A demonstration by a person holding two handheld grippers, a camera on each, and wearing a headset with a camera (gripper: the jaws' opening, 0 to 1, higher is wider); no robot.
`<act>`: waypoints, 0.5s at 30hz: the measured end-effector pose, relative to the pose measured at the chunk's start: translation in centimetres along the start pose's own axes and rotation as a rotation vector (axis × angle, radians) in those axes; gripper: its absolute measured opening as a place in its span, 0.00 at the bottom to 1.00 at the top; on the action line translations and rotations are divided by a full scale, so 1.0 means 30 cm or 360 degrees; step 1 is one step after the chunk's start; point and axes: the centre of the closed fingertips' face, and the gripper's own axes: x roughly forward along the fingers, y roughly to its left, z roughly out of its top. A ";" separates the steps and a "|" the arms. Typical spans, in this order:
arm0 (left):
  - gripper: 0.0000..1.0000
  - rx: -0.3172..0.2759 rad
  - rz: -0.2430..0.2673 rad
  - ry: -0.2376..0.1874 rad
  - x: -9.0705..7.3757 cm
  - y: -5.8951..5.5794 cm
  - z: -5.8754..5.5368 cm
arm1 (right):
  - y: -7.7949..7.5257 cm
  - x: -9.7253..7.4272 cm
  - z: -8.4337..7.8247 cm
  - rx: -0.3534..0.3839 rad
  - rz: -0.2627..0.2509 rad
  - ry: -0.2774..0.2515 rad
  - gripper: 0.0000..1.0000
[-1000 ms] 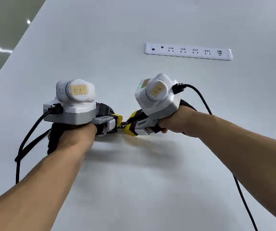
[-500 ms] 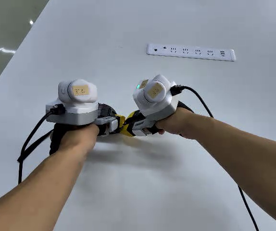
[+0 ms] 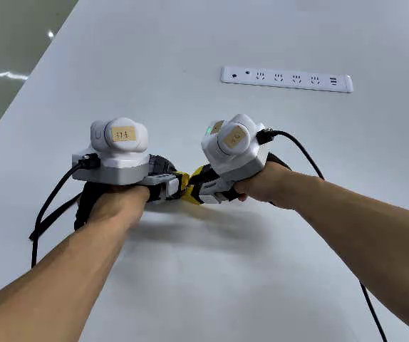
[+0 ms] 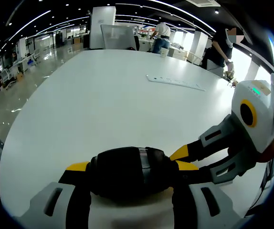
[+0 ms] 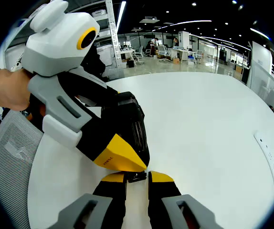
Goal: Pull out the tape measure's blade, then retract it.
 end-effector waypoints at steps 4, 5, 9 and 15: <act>0.66 -0.0003 -0.0005 0.0004 0.001 -0.001 0.000 | 0.001 0.000 0.001 -0.0011 0.0005 0.0003 0.14; 0.66 -0.0004 -0.0007 0.0007 -0.001 -0.005 -0.002 | 0.000 0.000 0.001 -0.0010 0.0004 0.0002 0.15; 0.66 -0.0009 -0.0012 0.0013 0.001 -0.003 -0.002 | 0.001 0.000 -0.004 -0.0008 0.0006 0.0008 0.16; 0.66 -0.0011 -0.0028 0.0027 0.004 -0.002 -0.004 | -0.003 -0.007 -0.005 -0.0027 -0.0007 0.0008 0.17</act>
